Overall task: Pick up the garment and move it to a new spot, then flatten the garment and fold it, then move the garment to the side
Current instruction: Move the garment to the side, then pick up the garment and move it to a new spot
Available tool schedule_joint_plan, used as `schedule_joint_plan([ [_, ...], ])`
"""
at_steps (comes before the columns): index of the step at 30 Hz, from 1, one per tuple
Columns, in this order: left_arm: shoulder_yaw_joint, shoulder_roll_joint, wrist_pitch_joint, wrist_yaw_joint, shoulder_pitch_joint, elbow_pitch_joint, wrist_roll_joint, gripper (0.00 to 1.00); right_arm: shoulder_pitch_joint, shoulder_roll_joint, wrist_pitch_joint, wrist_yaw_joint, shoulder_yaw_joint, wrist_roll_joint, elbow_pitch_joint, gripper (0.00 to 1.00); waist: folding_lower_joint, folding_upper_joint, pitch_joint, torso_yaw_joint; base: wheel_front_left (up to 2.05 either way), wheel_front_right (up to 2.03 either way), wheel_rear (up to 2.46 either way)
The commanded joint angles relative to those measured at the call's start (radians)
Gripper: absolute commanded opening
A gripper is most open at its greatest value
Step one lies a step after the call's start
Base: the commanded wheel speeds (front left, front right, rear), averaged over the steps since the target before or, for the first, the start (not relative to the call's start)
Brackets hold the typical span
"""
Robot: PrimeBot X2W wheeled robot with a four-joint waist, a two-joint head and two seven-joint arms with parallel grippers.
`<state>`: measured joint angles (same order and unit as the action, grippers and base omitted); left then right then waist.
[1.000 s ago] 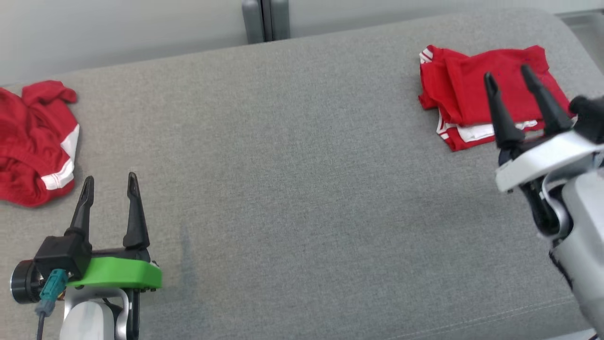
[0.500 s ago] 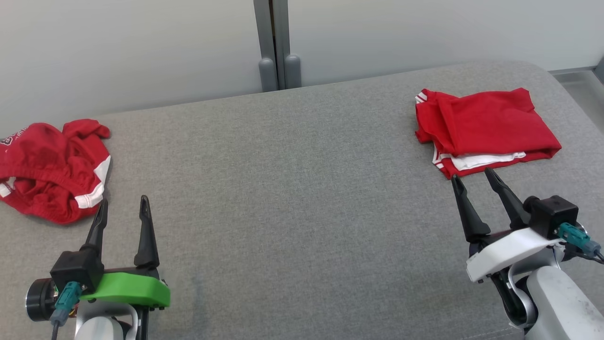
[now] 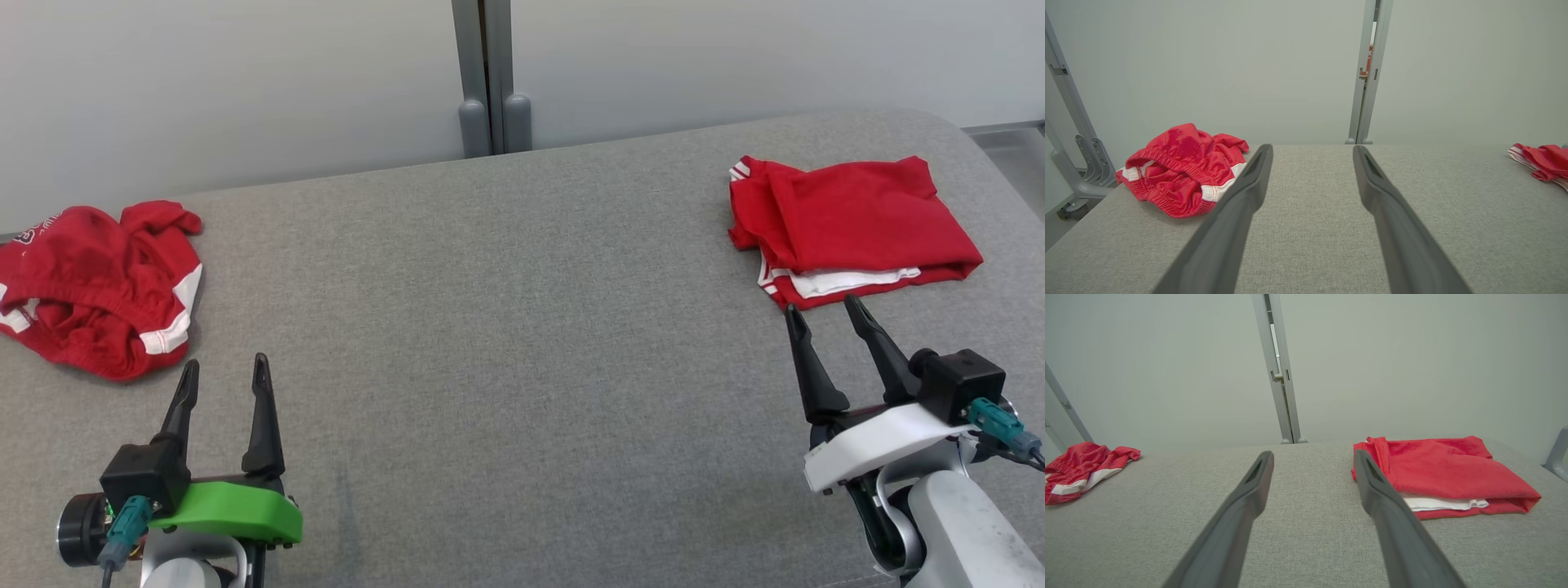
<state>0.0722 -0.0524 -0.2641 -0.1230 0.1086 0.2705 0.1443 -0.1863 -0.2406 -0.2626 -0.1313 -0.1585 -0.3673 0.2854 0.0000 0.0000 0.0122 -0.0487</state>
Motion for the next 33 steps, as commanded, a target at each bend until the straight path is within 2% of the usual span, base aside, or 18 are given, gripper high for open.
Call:
schedule_joint_plan([
  [1,0.001,0.0,0.0,-0.002,0.011,0.004,-0.007,1.0,0.001,0.0,-0.002,0.001,0.003,0.003,-0.005,1.0,0.0,0.0,-0.001,0.001,0.0,0.0,0.0],
  [6,0.006,0.0,0.0,-0.004,0.009,0.007,-0.007,1.0,0.006,0.013,-0.002,0.001,0.011,-0.022,-0.007,1.0,0.0,0.0,-0.004,0.016,0.0,0.0,0.0],
  [10,0.018,0.0,0.0,-0.004,0.014,0.015,-0.001,1.0,0.002,0.011,-0.002,0.001,-0.01,-0.034,-0.015,1.0,0.0,0.0,-0.005,0.056,0.0,0.0,0.0],
  [25,0.063,0.0,0.0,0.018,0.013,0.029,0.011,1.0,0.0,0.006,-0.002,0.001,-0.078,-0.038,-0.032,1.0,0.0,0.0,0.007,0.338,0.0,0.0,0.0],
  [33,0.09,0.001,0.0,0.026,0.001,0.04,0.011,1.0,-0.011,0.001,-0.002,0.001,-0.112,-0.037,-0.037,1.0,0.0,0.0,0.01,0.411,0.0,0.0,0.0],
])
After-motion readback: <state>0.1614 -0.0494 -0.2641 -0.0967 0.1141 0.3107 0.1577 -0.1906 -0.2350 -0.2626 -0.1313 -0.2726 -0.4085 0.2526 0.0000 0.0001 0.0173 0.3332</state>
